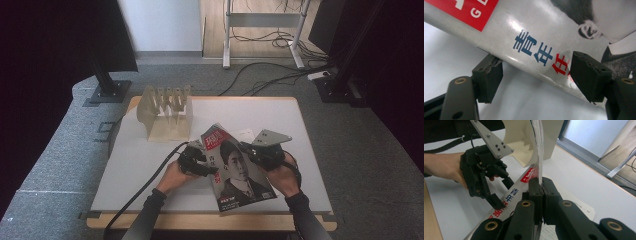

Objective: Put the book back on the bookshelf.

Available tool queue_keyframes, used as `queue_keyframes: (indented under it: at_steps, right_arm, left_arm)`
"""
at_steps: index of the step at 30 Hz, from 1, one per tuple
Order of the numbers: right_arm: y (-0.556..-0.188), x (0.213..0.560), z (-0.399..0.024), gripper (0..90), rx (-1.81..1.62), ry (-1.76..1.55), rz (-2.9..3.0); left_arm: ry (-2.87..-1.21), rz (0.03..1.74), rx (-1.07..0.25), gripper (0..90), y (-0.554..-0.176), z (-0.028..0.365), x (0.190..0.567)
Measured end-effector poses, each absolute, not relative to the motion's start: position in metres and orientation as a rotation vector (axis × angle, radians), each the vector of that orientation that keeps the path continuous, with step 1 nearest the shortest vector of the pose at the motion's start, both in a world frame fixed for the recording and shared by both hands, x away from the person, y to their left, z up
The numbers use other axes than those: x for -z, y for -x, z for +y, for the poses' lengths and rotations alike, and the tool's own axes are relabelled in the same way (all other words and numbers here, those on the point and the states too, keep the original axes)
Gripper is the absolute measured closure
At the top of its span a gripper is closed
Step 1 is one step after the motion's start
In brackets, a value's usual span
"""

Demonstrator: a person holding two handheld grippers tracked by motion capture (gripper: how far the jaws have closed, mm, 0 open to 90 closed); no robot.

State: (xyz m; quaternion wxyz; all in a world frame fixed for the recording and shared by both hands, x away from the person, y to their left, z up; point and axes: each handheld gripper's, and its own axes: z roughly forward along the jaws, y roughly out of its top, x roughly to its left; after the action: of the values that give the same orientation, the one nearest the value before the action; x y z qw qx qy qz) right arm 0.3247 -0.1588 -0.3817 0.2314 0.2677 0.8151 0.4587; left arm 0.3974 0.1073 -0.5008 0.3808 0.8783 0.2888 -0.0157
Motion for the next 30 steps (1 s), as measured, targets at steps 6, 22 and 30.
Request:
queue_keyframes:
  at_steps: [6,22,30]
  right_arm:
    - [-0.325,0.375,-0.157,86.3,-1.280,-0.716,2.239]
    - [-0.323,0.366,-0.155,86.2,-1.310,-0.670,2.227]
    - [-0.323,0.366,-0.155,86.2,-1.307,-0.660,2.226]
  left_arm:
    - [-2.198,0.750,0.009,34.9,-0.400,0.109,0.495]
    - [-2.125,0.728,-0.076,56.0,-0.399,0.118,0.468]
    - [-2.186,0.685,-0.059,59.9,-0.401,0.116,0.456]
